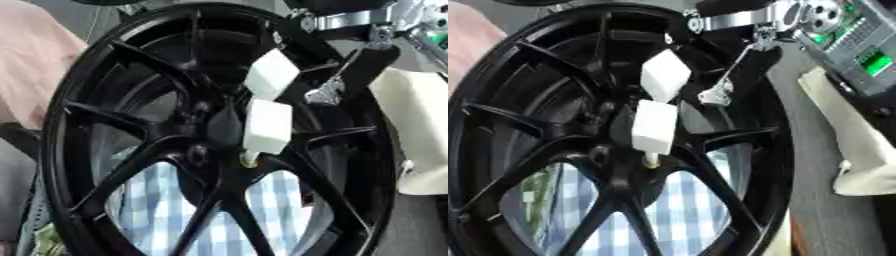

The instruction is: Pull the pin out of the wheel hub.

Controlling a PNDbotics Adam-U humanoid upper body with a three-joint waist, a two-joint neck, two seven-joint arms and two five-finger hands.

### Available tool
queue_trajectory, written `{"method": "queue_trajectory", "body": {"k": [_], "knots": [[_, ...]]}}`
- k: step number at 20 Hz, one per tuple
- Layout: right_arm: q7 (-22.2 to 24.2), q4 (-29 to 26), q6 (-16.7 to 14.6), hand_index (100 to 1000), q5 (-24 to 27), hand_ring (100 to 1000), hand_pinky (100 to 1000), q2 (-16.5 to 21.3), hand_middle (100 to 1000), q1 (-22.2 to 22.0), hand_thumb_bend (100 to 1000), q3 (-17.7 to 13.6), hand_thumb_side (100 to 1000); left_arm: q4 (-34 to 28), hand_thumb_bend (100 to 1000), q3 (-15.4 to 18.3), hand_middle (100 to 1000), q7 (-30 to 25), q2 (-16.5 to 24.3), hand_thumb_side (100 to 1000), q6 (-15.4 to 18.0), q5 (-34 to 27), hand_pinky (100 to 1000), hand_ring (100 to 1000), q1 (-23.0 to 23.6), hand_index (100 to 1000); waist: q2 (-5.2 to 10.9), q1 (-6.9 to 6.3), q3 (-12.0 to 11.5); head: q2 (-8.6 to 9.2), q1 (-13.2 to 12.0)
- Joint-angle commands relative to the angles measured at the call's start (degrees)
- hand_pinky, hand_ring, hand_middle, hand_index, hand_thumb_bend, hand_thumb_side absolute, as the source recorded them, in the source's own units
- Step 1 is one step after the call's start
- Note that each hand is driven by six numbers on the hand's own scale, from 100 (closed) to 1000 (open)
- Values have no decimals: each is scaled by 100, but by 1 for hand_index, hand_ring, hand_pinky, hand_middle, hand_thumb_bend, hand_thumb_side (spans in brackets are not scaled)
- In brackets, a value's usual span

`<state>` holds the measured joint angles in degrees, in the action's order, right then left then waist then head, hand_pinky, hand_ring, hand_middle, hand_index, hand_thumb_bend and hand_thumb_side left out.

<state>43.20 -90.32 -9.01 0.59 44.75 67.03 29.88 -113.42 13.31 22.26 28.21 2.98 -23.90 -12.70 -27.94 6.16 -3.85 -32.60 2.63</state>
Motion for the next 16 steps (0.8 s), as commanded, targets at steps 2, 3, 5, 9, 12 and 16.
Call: {"method": "queue_trajectory", "body": {"k": [2, 3, 5, 9, 12, 16], "knots": [[-172, -258, 147, 379, 351, 736, 820, 247, 352, 166, 100, -218, 100, -116, 193, 78, 664, 8, 85, 827, -15, -10, 759, 763, -13, 755, 182, -18, 33, 8, -17], [-199, -283, 182, 364, 403, 733, 817, 261, 352, 194, 100, -250, 100, -116, 193, 84, 664, 12, 89, 826, -14, -9, 759, 763, -9, 755, 194, -15, 43, 9, -26], [-251, -338, 245, 343, 505, 717, 807, 295, 340, 249, 100, -324, 100, -114, 193, 94, 664, 21, 99, 826, -12, -9, 759, 764, 4, 755, 218, -7, 64, 3, -42], [-375, -429, 346, 325, 745, 706, 801, 392, 327, 373, 100, -533, 100, -111, 194, 118, 665, 43, 121, 825, -4, -10, 759, 764, 35, 755, 259, 10, 128, -8, -74], [-480, -474, 399, 301, 895, 692, 794, 476, 306, 472, 100, -736, 100, -111, 195, 137, 665, 60, 140, 824, 2, -2, 759, 765, 55, 756, 286, 25, 183, -9, -107], [-603, -556, 445, 300, 1100, 688, 789, 635, 302, 526, 100, -976, 100, -104, 194, 159, 666, 81, 148, 825, 6, 10, 759, 765, 83, 757, 317, 21, 258, -29, -139]]}}
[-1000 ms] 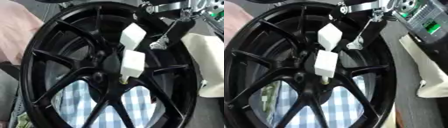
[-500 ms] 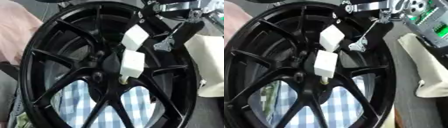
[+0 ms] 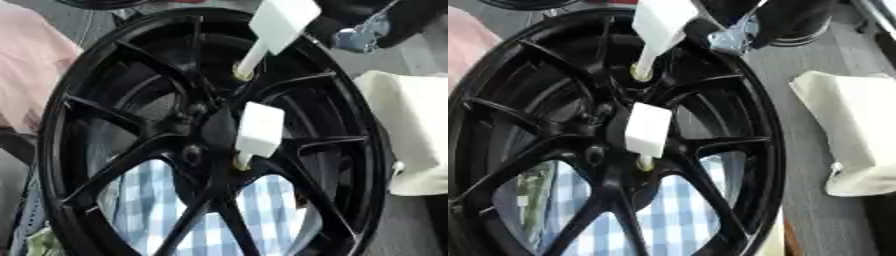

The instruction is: Pull the pin out of the wheel hub.

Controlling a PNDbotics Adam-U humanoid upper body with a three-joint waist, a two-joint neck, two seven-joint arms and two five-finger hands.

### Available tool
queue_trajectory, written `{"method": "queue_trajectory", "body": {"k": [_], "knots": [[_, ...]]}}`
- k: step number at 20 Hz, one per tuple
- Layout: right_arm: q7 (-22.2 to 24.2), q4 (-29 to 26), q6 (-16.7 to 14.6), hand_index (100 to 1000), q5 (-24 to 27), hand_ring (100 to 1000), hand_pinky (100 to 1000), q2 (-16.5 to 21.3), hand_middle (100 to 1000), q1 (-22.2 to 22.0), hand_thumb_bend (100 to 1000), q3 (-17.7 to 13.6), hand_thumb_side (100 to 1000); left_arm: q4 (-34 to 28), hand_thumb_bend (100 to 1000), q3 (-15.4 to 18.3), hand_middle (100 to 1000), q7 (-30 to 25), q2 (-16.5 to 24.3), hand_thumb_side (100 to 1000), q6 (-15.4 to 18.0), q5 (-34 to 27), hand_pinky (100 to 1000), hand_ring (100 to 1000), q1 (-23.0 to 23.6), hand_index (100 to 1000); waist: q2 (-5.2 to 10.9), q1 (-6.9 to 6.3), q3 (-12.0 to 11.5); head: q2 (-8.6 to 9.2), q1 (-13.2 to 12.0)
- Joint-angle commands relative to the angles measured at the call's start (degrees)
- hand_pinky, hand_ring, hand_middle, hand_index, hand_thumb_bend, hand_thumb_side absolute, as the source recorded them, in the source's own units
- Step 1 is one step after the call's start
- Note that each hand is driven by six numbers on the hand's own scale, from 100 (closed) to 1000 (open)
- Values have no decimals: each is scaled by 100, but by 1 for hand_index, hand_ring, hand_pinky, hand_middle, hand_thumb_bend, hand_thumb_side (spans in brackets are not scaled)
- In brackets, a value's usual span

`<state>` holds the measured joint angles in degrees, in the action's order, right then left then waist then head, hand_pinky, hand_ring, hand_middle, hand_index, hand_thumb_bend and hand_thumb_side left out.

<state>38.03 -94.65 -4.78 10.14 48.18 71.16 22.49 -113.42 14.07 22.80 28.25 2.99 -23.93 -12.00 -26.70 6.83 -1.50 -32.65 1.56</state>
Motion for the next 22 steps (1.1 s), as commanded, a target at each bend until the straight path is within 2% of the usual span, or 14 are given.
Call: {"method": "queue_trajectory", "body": {"k": [1, 5, 10, 14, 17, 22], "knots": [[-115, -155, 29, 300, 191, 688, 789, 357, 302, 90, 100, -299, 100, -103, 194, 92, 666, 33, 147, 825, 6, 18, 759, 765, 27, 757, 201, -49, 42, -33, -42], [-334, -257, 24, 304, 341, 688, 787, 793, 304, -199, 100, -652, 100, -103, 195, 131, 667, 65, 161, 824, 9, 44, 760, 766, 80, 757, 244, -63, 135, -70, -114], [-788, -420, -89, 305, 560, 688, 784, 1627, 305, -1095, 100, -1276, 100, -115, 195, 160, 667, 99, 193, 819, 19, 68, 760, 767, 124, 758, 297, -116, 235, -119, -203], [-1330, -493, -228, 306, 723, 690, 784, 2348, 305, -2239, 100, -1941, 100, -117, 196, 161, 667, 106, 197, 816, 26, 75, 759, 767, 129, 758, 328, -190, 320, -155, -263], [-1835, -396, -343, 306, 822, 690, 784, 2731, 306, -3210, 100, -2499, 100, -117, 197, 175, 667, 117, 189, 814, 35, 82, 759, 767, 153, 758, 362, -268, 420, -189, -339], [-2551, -74, -547, 312, 718, 693, 785, 2829, 311, -4562, 100, -3268, 100, -117, 197, 220, 667, 166, 167, 810, 54, 100, 759, 767, 235, 758, 433, -407, 609, -268, -487]]}}
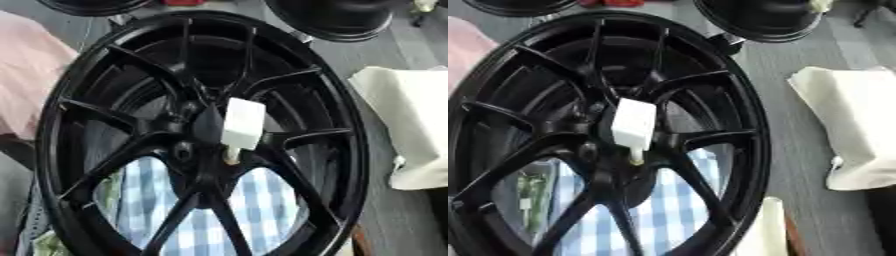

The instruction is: Pull the pin out of the wheel hub.

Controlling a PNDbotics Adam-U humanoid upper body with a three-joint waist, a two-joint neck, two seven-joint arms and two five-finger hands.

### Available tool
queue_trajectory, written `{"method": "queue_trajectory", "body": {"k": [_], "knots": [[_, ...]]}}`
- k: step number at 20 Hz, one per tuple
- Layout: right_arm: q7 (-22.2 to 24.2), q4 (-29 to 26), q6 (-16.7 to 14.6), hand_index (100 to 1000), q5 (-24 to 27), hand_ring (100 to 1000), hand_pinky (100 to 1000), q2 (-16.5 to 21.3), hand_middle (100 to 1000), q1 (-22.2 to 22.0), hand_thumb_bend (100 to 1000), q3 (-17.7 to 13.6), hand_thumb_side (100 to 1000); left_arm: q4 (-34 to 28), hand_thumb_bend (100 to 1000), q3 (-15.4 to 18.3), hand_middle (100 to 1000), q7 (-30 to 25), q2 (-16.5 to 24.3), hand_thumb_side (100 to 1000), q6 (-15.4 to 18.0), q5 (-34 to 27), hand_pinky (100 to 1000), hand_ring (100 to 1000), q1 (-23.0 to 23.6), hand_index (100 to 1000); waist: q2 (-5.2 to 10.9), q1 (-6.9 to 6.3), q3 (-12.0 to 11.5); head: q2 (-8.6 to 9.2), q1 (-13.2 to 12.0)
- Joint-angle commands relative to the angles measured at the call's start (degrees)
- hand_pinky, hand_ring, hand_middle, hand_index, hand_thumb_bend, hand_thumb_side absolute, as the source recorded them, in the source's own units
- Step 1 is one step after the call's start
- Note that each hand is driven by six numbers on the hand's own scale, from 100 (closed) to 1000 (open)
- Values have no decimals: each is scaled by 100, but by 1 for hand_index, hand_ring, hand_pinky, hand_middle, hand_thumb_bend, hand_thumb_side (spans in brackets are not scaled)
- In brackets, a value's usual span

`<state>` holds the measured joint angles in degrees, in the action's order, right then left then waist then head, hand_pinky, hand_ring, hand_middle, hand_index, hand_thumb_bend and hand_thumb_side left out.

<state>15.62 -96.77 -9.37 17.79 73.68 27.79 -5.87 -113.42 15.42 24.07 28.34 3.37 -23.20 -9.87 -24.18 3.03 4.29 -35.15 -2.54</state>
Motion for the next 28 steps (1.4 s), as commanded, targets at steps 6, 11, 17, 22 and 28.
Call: {"method": "queue_trajectory", "body": {"k": [6, 11, 17, 22, 28], "knots": [[-892, 331, -230, 323, -495, 695, 792, -134, 322, -1352, 100, -940, 100, -117, 197, 113, 667, 81, 117, 806, 34, 40, 759, 767, 94, 758, 263, -190, 205, -79, -244], [-1236, 486, -218, 391, -750, 721, 806, -561, 397, -1936, 100, -1156, 100, -117, 198, 120, 667, 88, 86, 803, 40, 39, 759, 767, 113, 758, 294, -286, 249, -85, -300], [-1468, 765, -75, 742, -1236, 871, 877, -936, 747, -2350, 100, -1324, 100, -117, 196, 125, 667, 94, 53, 805, 48, 32, 759, 767, 129, 758, 299, -360, 255, -81, -306], [-1209, 1068, 78, 890, -1575, 979, 930, -1159, 924, -2548, 100, -1452, 100, -117, 197, 119, 667, 97, 39, 803, 35, 22, 759, 767, 130, 758, 300, -375, 262, -87, -318], [-1434, 1255, 89, 876, -1545, 967, 923, -1254, 902, -2591, 100, -1578, 100, -117, 199, 126, 667, 110, 27, 802, 37, 16, 759, 767, 138, 758, 314, -386, 260, -72, -313]]}}
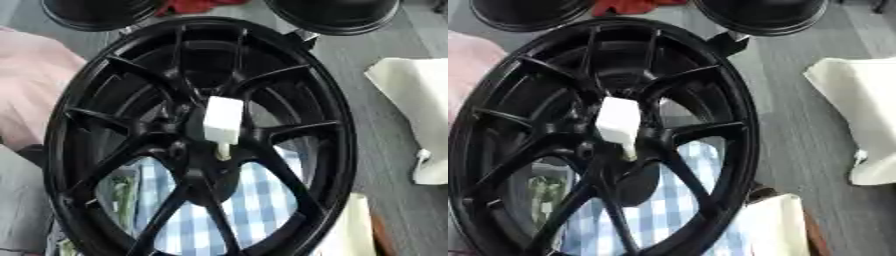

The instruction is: Pull the pin out of the wheel hub.

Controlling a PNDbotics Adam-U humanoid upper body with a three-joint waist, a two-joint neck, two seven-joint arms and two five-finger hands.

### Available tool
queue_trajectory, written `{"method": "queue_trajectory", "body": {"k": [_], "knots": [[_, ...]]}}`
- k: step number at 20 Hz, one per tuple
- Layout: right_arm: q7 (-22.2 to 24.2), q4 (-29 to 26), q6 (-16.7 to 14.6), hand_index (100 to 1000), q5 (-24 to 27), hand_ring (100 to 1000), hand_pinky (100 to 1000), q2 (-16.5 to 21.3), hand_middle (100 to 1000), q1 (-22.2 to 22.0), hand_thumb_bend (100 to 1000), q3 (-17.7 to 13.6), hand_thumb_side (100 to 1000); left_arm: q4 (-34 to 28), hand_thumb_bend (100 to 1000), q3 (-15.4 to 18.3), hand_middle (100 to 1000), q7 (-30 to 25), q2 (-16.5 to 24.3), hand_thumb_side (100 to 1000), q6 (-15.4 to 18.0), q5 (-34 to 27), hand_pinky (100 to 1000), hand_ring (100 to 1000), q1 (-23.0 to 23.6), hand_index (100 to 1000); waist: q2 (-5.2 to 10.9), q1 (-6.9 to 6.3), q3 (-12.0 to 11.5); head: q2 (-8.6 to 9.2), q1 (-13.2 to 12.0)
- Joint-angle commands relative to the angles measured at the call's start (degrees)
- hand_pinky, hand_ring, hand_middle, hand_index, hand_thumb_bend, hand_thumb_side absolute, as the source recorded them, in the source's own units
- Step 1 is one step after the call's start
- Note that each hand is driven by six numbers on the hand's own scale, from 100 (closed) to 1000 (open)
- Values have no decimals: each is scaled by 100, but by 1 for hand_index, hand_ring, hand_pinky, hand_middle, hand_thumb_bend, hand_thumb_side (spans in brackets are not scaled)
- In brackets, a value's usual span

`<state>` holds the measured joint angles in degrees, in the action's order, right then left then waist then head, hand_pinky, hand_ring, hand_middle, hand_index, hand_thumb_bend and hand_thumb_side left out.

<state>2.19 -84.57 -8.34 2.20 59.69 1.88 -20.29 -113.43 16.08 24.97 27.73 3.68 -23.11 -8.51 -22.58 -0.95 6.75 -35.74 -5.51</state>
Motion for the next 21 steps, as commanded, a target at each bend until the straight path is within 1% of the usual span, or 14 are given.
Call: {"method": "queue_trajectory", "body": {"k": [1, 4, 5, 6, 7, 8, 9, 14, 15, 17, 18, 19, 20, 21], "knots": [[-119, 31, -34, 875, 47, 965, 923, 142, 900, 7, 100, -135, 100, -116, 199, 57, 668, 19, 89, 802, 4, 6, 759, 767, 0, 758, 156, 13, 12, -14, -15], [-207, -6, -89, 856, 194, 947, 916, 152, 871, 63, 100, -132, 100, -116, 198, 51, 668, 9, 96, 801, 5, 10, 759, 767, -5, 758, 162, 20, 1, -20, -8], [-260, -37, -105, 830, 274, 910, 900, 152, 824, 90, 100, -133, 100, -116, 199, 51, 668, 8, 98, 800, 5, 11, 759, 767, -5, 757, 164, 22, -4, -19, -7], [-358, -83, -101, 820, 386, 893, 893, 152, 806, 124, 100, -135, 100, -116, 199, 51, 668, 7, 99, 800, 4, 12, 759, 767, -6, 757, 165, 24, -8, -19, -7], [-483, -146, -83, 813, 500, 869, 887, 156, 785, 156, 100, -127, 191, -116, 199, 50, 668, 6, 100, 800, 4, 13, 759, 767, -7, 757, 166, 25, -14, -18, -5], [-615, -243, -71, 810, 617, 861, 884, 158, 776, 195, 100, -107, 232, -116, 199, 47, 668, 3, 101, 800, 4, 13, 759, 767, -9, 757, 166, 26, -21, -16, -4], [-741, -354, -60, 799, 725, 842, 879, 159, 755, 235, 100, -82, 303, -116, 199, 44, 668, 1, 101, 801, 2, 12, 759, 767, -12, 757, 168, 26, -29, -14, -2], [-1312, -1148, -94, 783, 1340, 823, 887, 94, 733, 537, 100, 126, 466, -116, 200, 17, 668, -23, 104, 799, -1, -3, 757, 766, -45, 757, 183, 24, -81, -9, -1], [-1405, -1310, -97, 775, 1460, 819, 887, 69, 726, 595, 100, 171, 522, -116, 200, 11, 668, -29, 105, 798, -2, -6, 757, 766, -50, 757, 186, 23, -88, -8, 1], [-1569, -1633, -111, 774, 1676, 819, 890, -9, 726, 716, 100, 270, 599, -116, 201, -5, 668, -43, 107, 797, -4, -11, 757, 766, -66, 757, 191, 19, -103, -17, 12], [-1619, -1779, -111, 774, 1773, 821, 892, -54, 727, 769, 100, 326, 622, -116, 201, -13, 668, -50, 107, 796, -5, -12, 756, 766, -76, 757, 193, 16, -111, -21, 18], [-1647, -1895, -100, 775, 1848, 822, 894, -99, 729, 815, 100, 373, 596, -116, 201, -19, 668, -57, 108, 796, -5, -13, 756, 766, -85, 757, 195, 15, -119, -27, 27], [-1657, -1986, -84, 775, 1906, 823, 896, -149, 729, 862, 100, 415, 626, -116, 201, -26, 668, -64, 109, 795, -4, -13, 756, 766, -95, 757, 197, 13, -130, -29, 37], [-1659, -2061, -62, 774, 1951, 822, 897, -205, 729, 909, 100, 453, 623, -116, 201, -32, 668, -71, 111, 795, -3, -13, 756, 766, -104, 757, 198, 10, -141, -25, 44]]}}
